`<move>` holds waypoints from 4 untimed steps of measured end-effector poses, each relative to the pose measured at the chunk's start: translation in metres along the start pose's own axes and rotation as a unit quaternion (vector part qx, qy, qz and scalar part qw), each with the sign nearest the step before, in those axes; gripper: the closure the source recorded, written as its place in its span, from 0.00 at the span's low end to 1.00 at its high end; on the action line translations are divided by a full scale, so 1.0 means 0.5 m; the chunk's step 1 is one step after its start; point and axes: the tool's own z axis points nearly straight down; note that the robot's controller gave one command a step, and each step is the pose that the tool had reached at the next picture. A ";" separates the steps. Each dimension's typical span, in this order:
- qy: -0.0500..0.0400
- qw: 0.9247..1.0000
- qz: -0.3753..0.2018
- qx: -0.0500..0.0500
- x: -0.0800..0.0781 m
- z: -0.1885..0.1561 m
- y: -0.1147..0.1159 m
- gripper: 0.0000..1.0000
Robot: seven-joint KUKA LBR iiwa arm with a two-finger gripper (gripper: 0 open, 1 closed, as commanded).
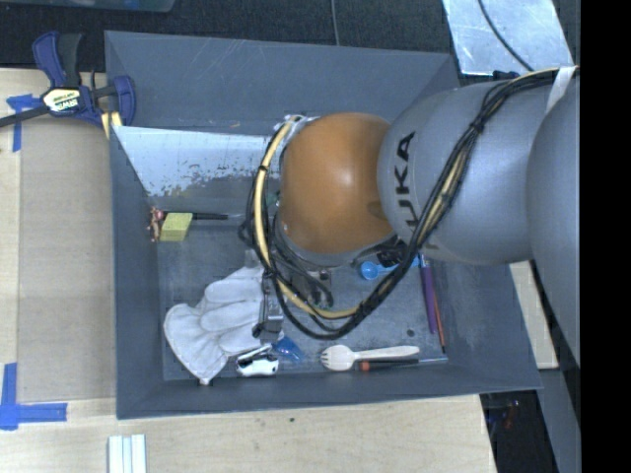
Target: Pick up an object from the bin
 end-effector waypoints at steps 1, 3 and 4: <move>-0.004 1.000 0.002 -0.001 -0.004 -0.009 -0.001 0.00; -0.007 0.997 -0.072 -0.002 -0.174 0.190 0.000 0.00; -0.007 0.997 -0.080 -0.002 -0.172 0.193 0.014 0.00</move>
Offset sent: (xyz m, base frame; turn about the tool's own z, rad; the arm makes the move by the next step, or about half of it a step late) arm 0.0803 0.0101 -0.0970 -0.1680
